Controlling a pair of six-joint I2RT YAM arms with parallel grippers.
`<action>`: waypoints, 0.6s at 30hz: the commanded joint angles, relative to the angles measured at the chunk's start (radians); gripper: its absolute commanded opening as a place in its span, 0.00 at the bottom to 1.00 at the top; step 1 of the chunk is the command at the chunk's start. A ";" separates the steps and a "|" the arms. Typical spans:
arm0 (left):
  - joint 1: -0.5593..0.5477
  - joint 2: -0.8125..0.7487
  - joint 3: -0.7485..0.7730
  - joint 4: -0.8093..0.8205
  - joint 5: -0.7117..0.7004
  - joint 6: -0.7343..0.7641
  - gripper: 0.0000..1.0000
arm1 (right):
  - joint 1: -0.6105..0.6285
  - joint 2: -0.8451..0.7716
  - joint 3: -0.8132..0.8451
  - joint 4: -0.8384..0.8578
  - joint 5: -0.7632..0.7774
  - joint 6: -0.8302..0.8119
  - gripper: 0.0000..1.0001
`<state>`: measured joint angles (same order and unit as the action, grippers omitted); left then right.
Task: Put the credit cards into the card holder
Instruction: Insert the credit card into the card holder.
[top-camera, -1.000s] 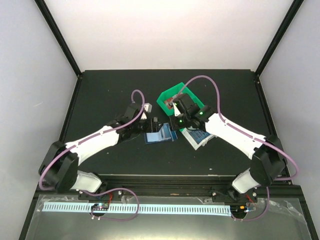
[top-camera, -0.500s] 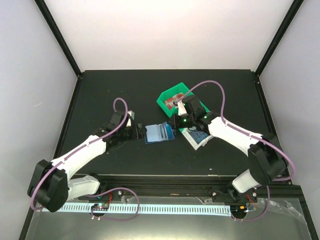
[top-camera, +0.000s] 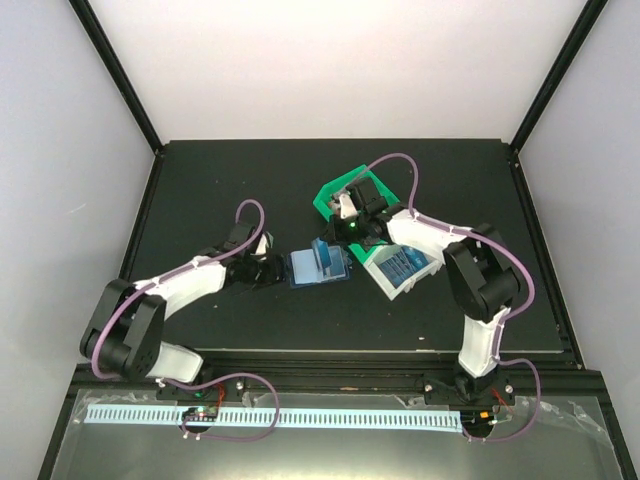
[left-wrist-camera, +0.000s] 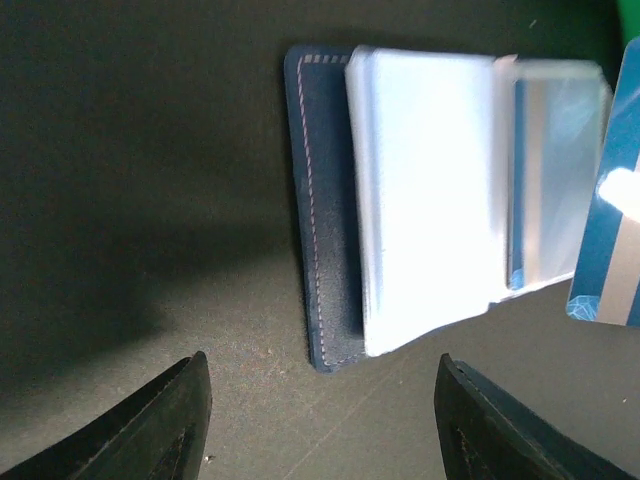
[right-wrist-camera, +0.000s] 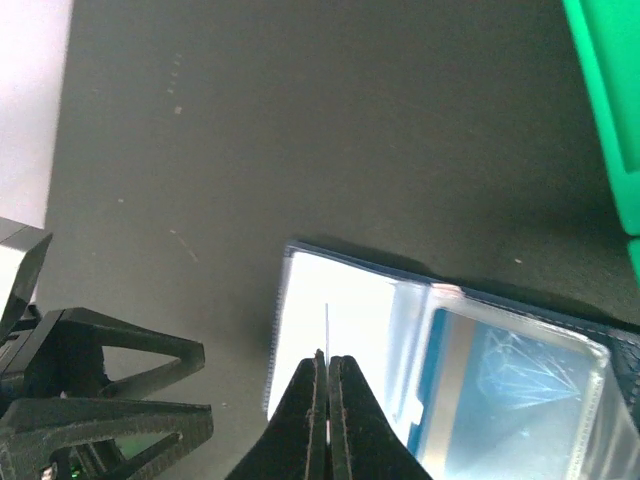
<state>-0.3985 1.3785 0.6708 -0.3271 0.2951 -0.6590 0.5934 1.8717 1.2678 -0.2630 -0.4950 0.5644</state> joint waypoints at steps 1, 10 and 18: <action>0.006 0.055 0.042 0.042 0.074 0.005 0.63 | -0.036 0.044 0.014 -0.052 -0.004 0.022 0.01; -0.008 0.137 0.061 0.002 0.036 -0.014 0.61 | -0.058 0.094 -0.018 0.024 -0.102 0.055 0.01; -0.033 0.199 0.093 -0.045 -0.030 -0.028 0.55 | -0.060 0.126 -0.021 0.061 -0.142 0.091 0.01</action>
<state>-0.4145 1.5383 0.7292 -0.3252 0.3214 -0.6743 0.5331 1.9766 1.2537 -0.2413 -0.6003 0.6292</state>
